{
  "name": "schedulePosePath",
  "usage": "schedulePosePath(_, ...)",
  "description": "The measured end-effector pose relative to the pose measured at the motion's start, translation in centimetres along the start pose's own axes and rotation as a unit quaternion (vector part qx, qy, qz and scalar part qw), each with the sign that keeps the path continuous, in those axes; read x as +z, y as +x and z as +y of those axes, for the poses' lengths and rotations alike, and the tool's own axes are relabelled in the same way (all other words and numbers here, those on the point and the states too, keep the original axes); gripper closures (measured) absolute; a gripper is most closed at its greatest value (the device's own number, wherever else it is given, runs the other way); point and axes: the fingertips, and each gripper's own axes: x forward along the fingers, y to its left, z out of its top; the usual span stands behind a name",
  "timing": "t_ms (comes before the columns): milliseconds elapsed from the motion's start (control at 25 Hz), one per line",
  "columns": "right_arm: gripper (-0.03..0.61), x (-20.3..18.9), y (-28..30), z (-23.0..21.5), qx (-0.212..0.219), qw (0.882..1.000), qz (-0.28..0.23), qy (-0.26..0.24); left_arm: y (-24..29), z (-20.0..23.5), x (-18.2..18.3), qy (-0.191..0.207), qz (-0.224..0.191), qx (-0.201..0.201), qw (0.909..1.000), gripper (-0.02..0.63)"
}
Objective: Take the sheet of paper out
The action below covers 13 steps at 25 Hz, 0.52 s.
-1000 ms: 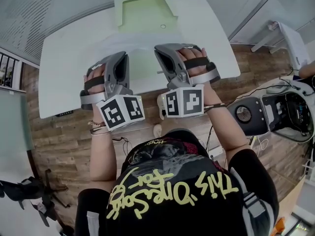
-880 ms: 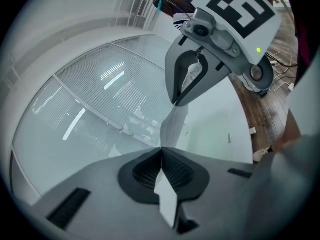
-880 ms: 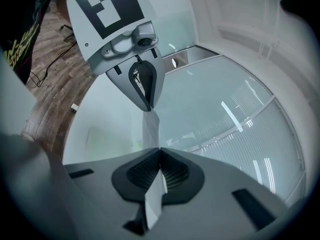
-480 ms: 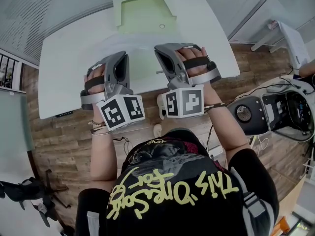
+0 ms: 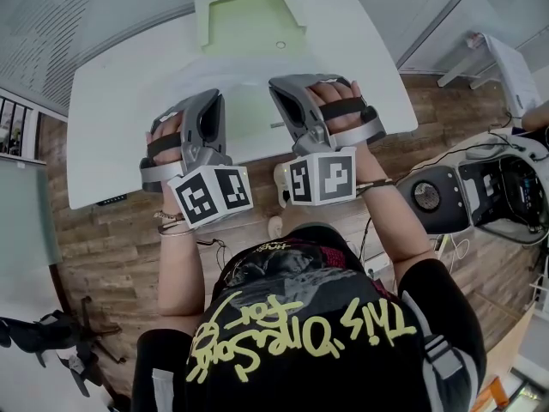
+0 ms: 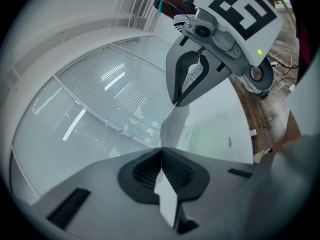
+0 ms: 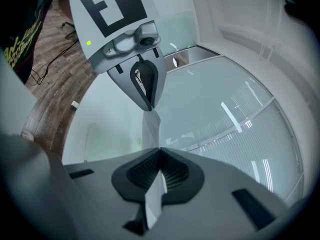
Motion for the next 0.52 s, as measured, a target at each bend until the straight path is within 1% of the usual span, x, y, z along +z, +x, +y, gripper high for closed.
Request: schedulePosePath(520, 0.571, 0.12, 0.17, 0.22, 0.001, 1.000, 0.000, -0.004, 0.11, 0.00, -0.29, -0.004, -0.001, 0.001, 1.0000, 0.606)
